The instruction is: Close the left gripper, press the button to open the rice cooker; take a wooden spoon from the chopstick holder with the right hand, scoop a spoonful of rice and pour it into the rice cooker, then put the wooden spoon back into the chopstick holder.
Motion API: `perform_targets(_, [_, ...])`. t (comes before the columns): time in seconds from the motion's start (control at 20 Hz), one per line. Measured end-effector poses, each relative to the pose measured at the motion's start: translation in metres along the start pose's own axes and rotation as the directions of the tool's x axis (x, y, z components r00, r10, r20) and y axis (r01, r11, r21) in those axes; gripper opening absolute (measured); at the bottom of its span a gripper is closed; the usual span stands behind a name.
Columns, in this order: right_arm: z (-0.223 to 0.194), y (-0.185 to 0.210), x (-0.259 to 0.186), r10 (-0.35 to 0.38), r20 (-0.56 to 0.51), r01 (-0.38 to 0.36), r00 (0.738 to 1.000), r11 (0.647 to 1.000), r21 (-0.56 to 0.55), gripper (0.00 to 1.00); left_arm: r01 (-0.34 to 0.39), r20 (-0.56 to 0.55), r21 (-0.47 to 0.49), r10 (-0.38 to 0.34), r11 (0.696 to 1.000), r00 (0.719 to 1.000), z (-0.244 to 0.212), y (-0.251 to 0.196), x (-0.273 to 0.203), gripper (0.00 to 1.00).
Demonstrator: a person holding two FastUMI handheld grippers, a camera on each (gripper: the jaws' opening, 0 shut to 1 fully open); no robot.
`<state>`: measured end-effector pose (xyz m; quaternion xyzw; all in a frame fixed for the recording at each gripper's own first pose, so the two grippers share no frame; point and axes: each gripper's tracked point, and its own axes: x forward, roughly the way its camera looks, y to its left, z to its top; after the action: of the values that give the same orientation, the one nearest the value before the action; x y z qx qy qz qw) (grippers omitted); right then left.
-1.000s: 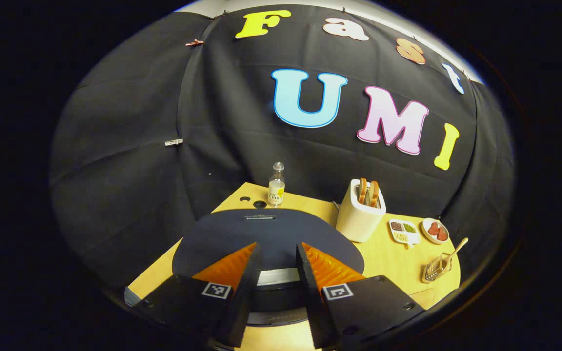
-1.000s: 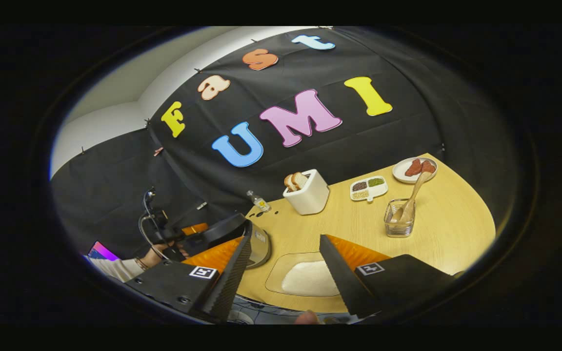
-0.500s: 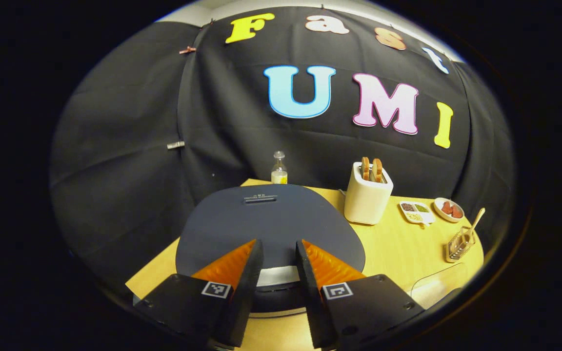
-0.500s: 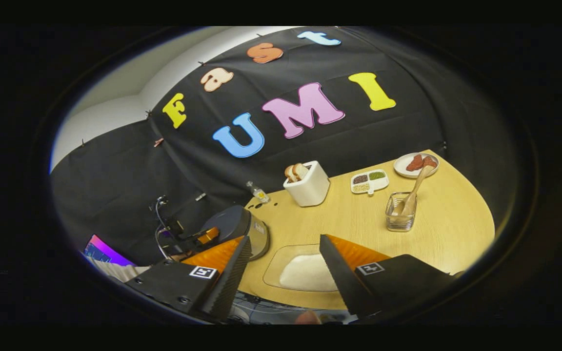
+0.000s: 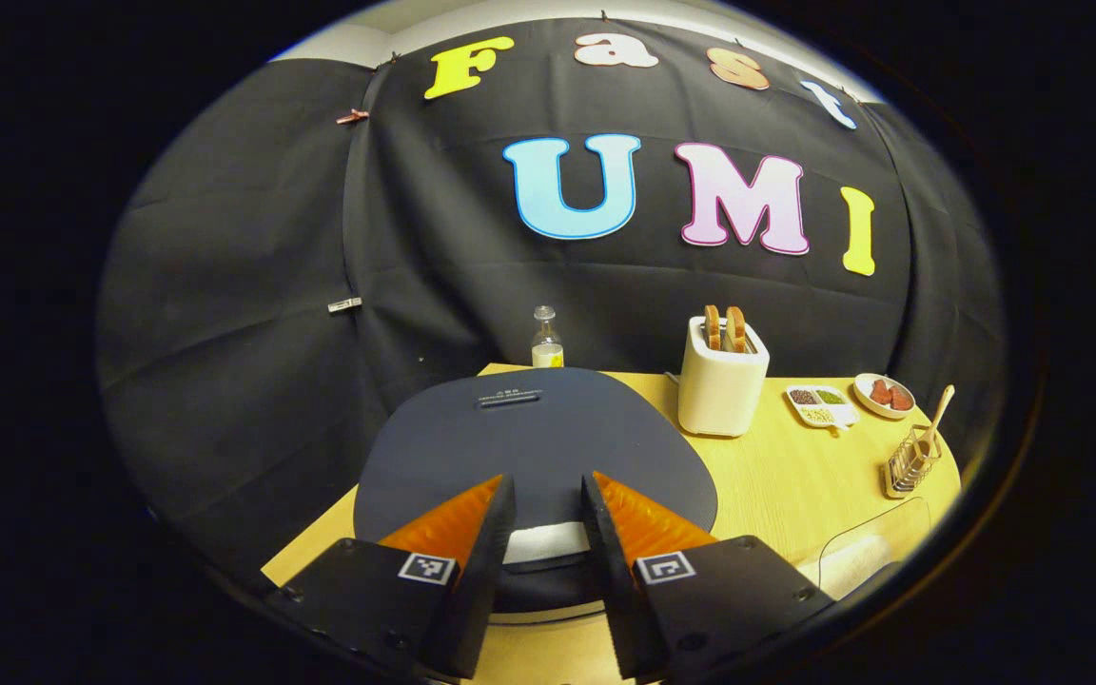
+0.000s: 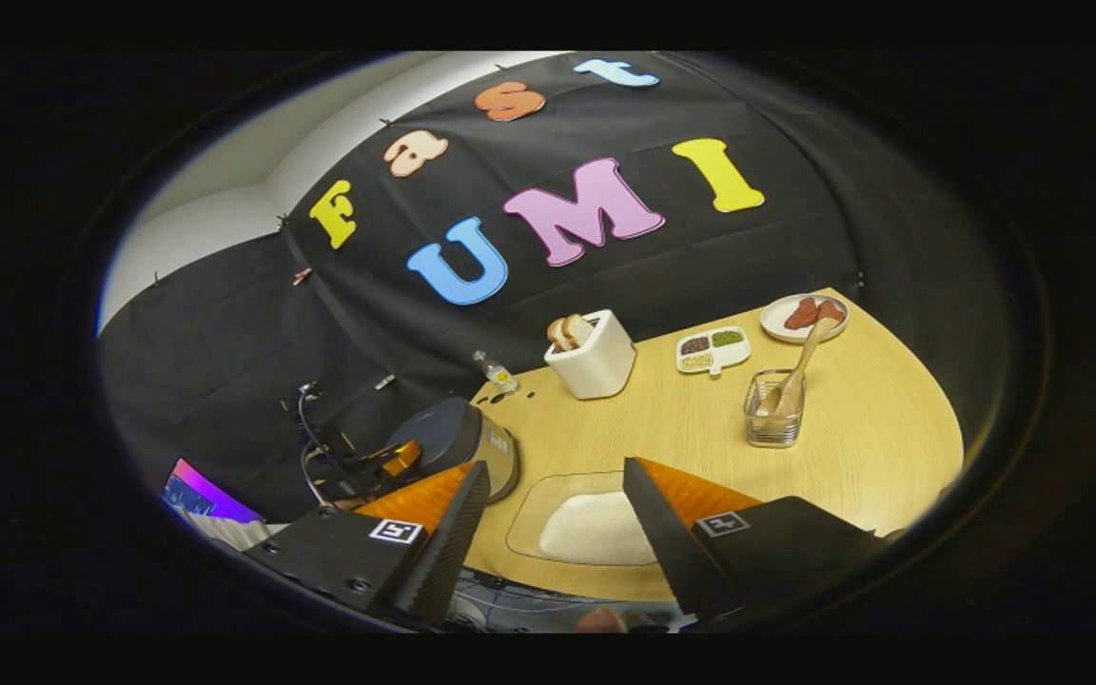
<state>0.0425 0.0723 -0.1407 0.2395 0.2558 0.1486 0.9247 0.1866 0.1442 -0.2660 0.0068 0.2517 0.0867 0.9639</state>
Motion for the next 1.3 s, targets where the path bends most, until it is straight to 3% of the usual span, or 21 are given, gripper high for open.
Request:
perform_targets(0.1, [0.000,-0.008,0.000,-0.012,0.004,0.012,1.000,1.000,0.017,0.88,-0.008,0.017,0.004,0.007,1.000,1.000,0.010,0.000,-0.008,0.59])
perform_targets(0.25, [0.007,-0.015,0.000,-0.028,0.024,0.028,0.999,0.999,0.030,0.88,-0.009,0.130,0.050,0.003,0.999,0.991,0.049,-0.010,-0.038,0.67])
perform_targets(0.5, [0.020,-0.027,-0.002,-0.049,0.078,0.046,0.996,0.998,0.039,0.88,0.057,0.271,0.099,-0.082,0.993,0.959,0.088,-0.069,-0.122,0.97])
perform_targets(0.85, [0.047,-0.043,-0.014,-0.096,0.183,0.100,0.978,0.995,-0.013,0.89,0.209,0.321,-0.002,-0.198,0.978,0.926,0.102,-0.134,-0.214,0.97])
perform_targets(1.0, [0.066,-0.049,-0.031,-0.128,0.248,0.141,0.960,0.989,-0.035,0.88,0.228,0.318,-0.003,-0.215,0.974,0.923,0.104,-0.138,-0.240,0.97])
perform_targets(1.15, [0.094,-0.047,-0.055,-0.154,0.354,0.205,0.923,0.972,-0.113,0.88,0.241,0.314,-0.011,-0.225,0.970,0.922,0.102,-0.139,-0.263,0.97])
perform_targets(1.3, [0.103,-0.030,-0.069,-0.139,0.382,0.226,0.914,0.955,-0.194,0.88,0.243,0.332,-0.003,-0.228,0.970,0.915,0.103,-0.137,-0.284,0.98])
